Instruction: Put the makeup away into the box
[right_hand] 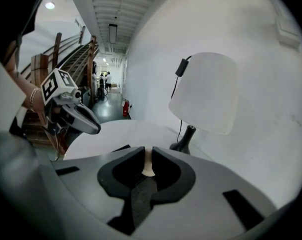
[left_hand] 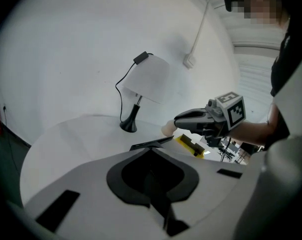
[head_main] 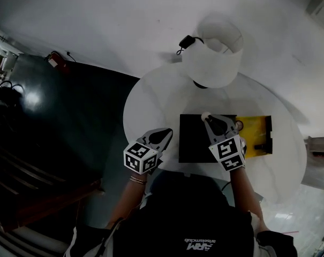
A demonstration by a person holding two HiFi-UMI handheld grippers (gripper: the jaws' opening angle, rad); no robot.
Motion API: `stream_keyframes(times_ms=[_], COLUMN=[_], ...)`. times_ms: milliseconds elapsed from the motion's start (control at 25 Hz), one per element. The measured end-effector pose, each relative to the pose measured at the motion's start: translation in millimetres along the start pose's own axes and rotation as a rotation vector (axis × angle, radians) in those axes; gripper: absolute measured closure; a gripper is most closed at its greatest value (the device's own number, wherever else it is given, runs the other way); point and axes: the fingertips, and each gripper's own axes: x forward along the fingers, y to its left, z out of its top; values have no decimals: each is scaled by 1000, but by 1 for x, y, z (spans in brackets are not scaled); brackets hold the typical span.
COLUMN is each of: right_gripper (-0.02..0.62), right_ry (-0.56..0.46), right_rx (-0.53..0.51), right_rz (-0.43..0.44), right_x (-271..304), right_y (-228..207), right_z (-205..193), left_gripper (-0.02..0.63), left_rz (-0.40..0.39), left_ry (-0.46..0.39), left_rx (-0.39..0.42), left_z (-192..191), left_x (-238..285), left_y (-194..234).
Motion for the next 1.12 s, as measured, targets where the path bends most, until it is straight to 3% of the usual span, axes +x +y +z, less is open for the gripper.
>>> stream_keyframes(times_ms=[280,760,1120], right_gripper=[537,537,537], right_ry=[-13,-27,-22], right_rx=[41,76,118], right_rz=[-17,-30,-97], right_x=[-38,-89,-122], right_y=[-31,-70,-85], right_z=[-36,-91,-118], left_gripper=[584,584,584], left_rz=[-9,62,9], left_ry=[15,-11,6], left_rx=[17,16,42], left_z=[-4,-10,-17], left_x=[30,65,85], left_y=[-45,-84,-118])
